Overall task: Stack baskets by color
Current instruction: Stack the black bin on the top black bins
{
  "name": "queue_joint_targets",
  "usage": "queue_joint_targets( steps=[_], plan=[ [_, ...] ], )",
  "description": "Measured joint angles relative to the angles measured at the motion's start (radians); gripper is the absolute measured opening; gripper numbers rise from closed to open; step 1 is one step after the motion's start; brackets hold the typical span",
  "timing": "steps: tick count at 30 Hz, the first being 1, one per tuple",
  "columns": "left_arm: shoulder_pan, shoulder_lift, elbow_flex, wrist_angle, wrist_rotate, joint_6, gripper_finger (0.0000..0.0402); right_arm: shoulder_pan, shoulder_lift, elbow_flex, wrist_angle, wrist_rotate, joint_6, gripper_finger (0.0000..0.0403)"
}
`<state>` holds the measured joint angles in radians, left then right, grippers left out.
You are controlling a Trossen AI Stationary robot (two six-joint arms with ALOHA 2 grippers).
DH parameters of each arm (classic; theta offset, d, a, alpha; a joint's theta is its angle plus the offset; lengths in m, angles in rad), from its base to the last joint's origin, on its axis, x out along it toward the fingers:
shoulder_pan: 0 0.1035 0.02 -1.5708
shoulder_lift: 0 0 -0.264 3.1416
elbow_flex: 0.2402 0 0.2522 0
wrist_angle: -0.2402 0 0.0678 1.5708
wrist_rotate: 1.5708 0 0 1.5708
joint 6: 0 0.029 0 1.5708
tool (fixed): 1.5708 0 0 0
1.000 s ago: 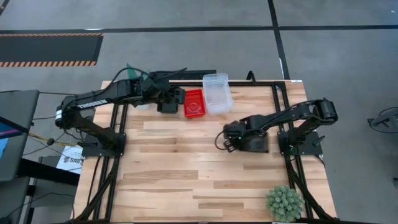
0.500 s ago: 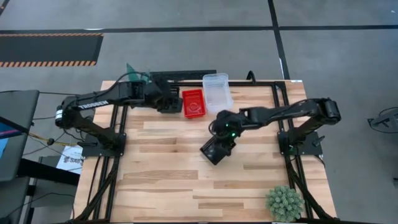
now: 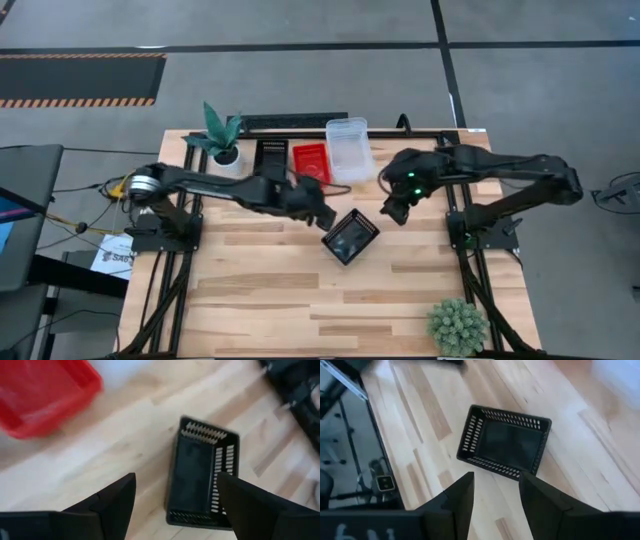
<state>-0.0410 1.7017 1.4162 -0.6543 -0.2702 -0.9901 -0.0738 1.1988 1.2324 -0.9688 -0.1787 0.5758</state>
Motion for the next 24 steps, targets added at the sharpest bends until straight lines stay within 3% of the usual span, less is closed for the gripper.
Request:
queue_joint_targets(
  steps=[10, 18, 24],
  plan=[
    [0.006, 0.218, 0.0, 0.193, 0.117, 0.062, 0.0241, 0.0, -0.102, 0.0, -0.008, 0.034, -0.004, 0.0179],
    [0.009, 0.308, 0.002, 0.223, 0.139, 0.064, 0.0233, 0.03, -0.109, -0.001, -0.021, 0.032, -0.008, 0.0176],
    [0.006, 0.365, 0.002, 0.211, 0.249, 0.054, 0.0157, 0.066, -0.107, -0.001, -0.037, 0.031, -0.008, 0.0174]
  ],
)
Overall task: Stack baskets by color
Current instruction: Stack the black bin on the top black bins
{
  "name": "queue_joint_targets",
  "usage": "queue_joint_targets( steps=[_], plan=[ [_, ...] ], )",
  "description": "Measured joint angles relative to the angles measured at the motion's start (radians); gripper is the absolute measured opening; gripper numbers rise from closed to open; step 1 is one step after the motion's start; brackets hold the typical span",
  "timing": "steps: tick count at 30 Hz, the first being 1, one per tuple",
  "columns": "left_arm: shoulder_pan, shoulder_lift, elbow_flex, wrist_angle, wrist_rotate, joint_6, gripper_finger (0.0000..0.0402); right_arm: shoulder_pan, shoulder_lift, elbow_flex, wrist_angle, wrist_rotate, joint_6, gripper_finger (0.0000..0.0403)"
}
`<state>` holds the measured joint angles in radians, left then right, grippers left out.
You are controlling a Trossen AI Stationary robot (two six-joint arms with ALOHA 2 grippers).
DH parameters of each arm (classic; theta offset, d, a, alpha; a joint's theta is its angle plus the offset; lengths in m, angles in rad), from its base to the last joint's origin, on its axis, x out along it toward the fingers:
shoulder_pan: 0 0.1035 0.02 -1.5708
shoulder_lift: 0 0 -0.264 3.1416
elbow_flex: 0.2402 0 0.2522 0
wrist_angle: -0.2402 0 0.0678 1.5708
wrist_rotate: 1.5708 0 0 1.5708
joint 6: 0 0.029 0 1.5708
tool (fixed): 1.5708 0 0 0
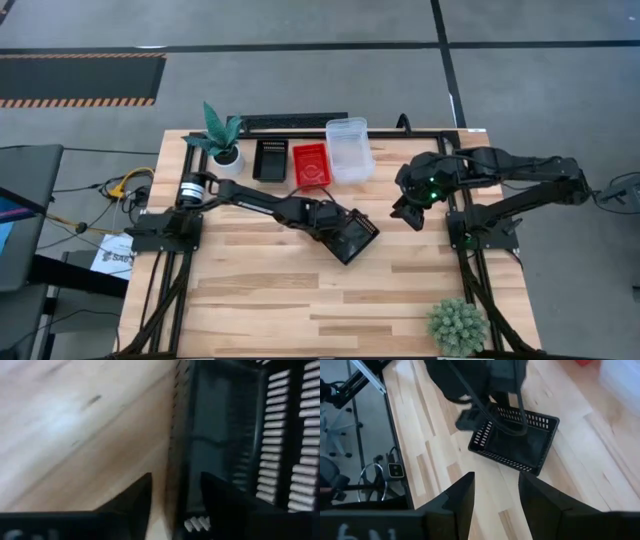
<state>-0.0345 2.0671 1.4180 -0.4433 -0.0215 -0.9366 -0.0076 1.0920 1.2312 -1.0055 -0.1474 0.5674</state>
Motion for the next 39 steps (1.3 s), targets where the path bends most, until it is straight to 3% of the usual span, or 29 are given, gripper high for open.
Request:
queue_joint_targets(
  steps=[5, 7, 10, 16, 22, 27, 32, 39],
  plan=[
    [0.001, 0.004, 0.032, -0.025, -0.001, -0.044, 0.0037, 0.022, 0.0, 0.0, -0.009, 0.0, 0.0, 0.0171],
    [-0.001, -0.005, 0.059, -0.045, -0.001, -0.044, 0.0011, 0.028, 0.0, 0.0, -0.012, 0.0, 0.0, 0.0171],
    [-0.002, -0.017, 0.109, -0.095, 0.01, -0.068, 0.0004, 0.035, 0.0, 0.0, -0.012, 0.001, 0.0, 0.0171],
    [-0.001, -0.117, 0.187, -0.358, -0.015, -0.144, 0.0, 0.035, -0.008, 0.0, -0.012, 0.002, -0.024, 0.0171],
    [0.024, -0.312, 0.155, -0.57, -0.142, -0.233, 0.0, 0.034, -0.031, 0.0, -0.012, 0.022, -0.045, 0.0168],
    [0.091, -0.502, 0.112, -0.745, -0.323, -0.329, 0.0, 0.034, -0.039, 0.0, -0.011, 0.065, -0.045, 0.0166],
    [0.233, -0.635, -0.003, -0.73, -0.414, -0.345, 0.0, 0.033, -0.04, 0.0, -0.001, 0.098, -0.045, 0.0167],
    [0.425, -0.649, -0.19, -0.539, -0.386, -0.097, 0.0, 0.033, -0.04, 0.0, 0.023, 0.105, -0.033, 0.0164]
  ],
)
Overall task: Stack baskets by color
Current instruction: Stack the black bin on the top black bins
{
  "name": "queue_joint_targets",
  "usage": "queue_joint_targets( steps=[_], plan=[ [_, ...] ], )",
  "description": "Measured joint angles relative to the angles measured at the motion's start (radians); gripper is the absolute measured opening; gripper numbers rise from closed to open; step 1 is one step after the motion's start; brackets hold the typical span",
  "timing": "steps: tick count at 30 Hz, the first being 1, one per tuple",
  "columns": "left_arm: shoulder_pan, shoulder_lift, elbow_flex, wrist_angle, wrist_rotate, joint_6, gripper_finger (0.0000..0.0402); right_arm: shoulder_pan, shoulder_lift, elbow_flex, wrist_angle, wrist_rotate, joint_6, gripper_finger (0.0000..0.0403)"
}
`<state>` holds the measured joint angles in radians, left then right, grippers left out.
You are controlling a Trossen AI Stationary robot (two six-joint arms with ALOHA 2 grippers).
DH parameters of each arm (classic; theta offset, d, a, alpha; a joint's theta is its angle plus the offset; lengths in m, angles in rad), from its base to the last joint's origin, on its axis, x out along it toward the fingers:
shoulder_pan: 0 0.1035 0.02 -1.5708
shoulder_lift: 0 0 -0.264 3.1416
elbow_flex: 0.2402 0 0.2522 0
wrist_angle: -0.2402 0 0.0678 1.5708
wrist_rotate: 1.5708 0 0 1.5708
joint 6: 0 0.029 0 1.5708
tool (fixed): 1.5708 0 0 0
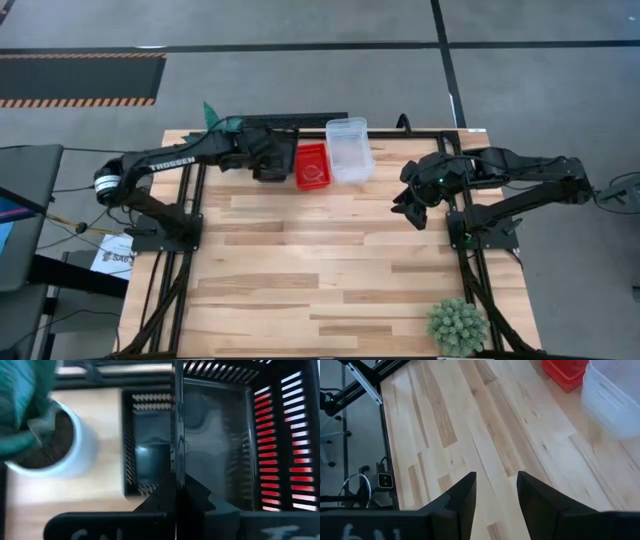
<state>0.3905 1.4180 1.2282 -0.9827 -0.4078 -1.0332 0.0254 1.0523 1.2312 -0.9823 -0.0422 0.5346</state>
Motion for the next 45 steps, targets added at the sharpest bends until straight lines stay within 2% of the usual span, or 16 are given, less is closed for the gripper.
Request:
queue_joint_targets(
  steps=[7, 11, 16, 21, 27, 45],
  plan=[
    [0.152, 0.004, -0.137, 0.143, 0.034, 0.064, 0.0, 0.0, 0.0, 0.0, 0.0, 0.0, 0.034, 0.0162],
    [0.198, 0.004, -0.194, 0.248, 0.018, 0.116, 0.0, 0.0, 0.0, 0.0, 0.001, 0.0, 0.035, 0.0162],
    [0.219, 0.029, -0.231, 0.359, 0.075, 0.167, 0.0, 0.0, 0.0, 0.0, 0.002, 0.0, 0.037, 0.016],
    [0.191, 0.058, -0.233, 0.343, 0.077, 0.138, 0.0, -0.001, 0.0, 0.0, 0.001, 0.0, 0.041, 0.016],
    [0.175, 0.058, -0.232, 0.289, 0.015, 0.078, 0.0, -0.001, 0.0, 0.0, 0.001, 0.0, 0.042, 0.016],
    [0.172, 0.057, -0.263, 0.264, 0.072, 0.068, 0.0, -0.001, 0.0, 0.0, 0.0, -0.001, 0.04, 0.0155]
  ],
)
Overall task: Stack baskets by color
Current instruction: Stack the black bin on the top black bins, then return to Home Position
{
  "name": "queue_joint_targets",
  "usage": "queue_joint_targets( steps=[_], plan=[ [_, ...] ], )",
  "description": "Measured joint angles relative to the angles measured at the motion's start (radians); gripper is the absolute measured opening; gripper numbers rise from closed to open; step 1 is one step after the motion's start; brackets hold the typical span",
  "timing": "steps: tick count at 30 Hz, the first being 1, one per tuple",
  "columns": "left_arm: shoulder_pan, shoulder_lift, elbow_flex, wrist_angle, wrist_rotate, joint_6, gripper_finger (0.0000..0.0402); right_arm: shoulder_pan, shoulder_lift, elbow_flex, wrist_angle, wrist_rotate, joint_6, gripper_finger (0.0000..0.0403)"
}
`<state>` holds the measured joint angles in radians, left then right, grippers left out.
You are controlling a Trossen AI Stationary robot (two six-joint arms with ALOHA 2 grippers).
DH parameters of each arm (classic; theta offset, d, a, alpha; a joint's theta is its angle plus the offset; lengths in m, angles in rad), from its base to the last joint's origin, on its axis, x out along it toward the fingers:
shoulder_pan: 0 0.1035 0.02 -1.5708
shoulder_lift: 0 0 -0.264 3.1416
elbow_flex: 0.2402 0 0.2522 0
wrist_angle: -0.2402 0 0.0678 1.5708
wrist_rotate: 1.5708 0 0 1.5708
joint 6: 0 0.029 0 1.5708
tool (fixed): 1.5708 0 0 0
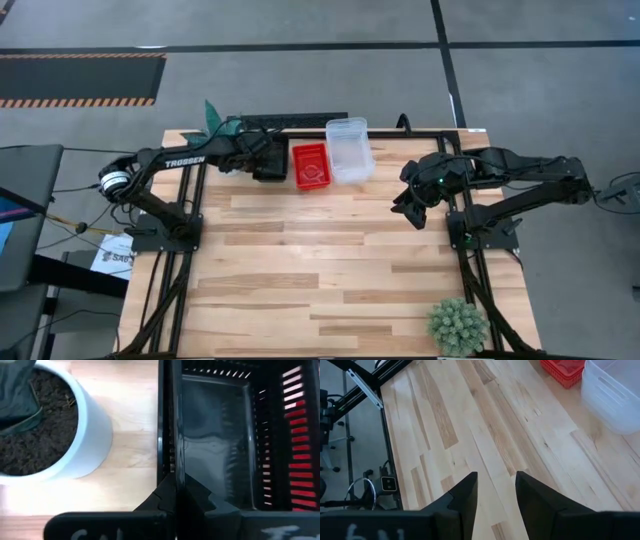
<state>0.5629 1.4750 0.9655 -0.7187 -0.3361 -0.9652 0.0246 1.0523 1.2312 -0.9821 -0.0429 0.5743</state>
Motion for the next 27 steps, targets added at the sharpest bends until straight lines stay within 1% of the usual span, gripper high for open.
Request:
queue_joint_targets(
  steps=[3, 6, 9, 14, 17, 20, 23, 25, 27],
  plan=[
    [0.0, 0.0, 0.0, 0.019, 0.004, -0.005, 0.0001, 0.0, 0.0, 0.0, 0.0, 0.0, -0.002, 0.0153],
    [0.0, 0.0, 0.0, 0.024, 0.025, -0.007, 0.0014, 0.0, 0.0, 0.0, 0.0, -0.001, -0.006, 0.0153],
    [0.0, 0.0, 0.0, 0.025, 0.04, -0.014, 0.0048, 0.0, 0.0, 0.0, 0.0, -0.002, -0.006, 0.0155],
    [0.0, 0.0, 0.008, 0.031, 0.043, -0.016, 0.0125, 0.0, 0.0, 0.0, 0.0, -0.002, -0.007, 0.0157],
    [0.0, 0.0, 0.051, -0.001, 0.047, -0.012, 0.0164, 0.0, 0.0, 0.0, 0.01, -0.002, -0.006, 0.0155],
    [0.001, 0.0, 0.115, -0.05, 0.087, 0.038, 0.019, -0.005, -0.004, 0.002, 0.021, -0.003, -0.007, 0.0153],
    [-0.005, -0.001, 0.188, -0.088, 0.155, 0.082, 0.0204, -0.022, -0.007, 0.041, 0.019, -0.008, -0.031, 0.0153],
    [-0.014, -0.001, 0.245, -0.123, 0.192, 0.085, 0.0207, -0.031, -0.008, 0.074, 0.004, -0.008, -0.064, 0.0155],
    [-0.03, -0.001, 0.305, -0.152, 0.199, 0.085, 0.0208, -0.041, -0.007, 0.119, -0.02, -0.009, -0.067, 0.0155]
  ],
)
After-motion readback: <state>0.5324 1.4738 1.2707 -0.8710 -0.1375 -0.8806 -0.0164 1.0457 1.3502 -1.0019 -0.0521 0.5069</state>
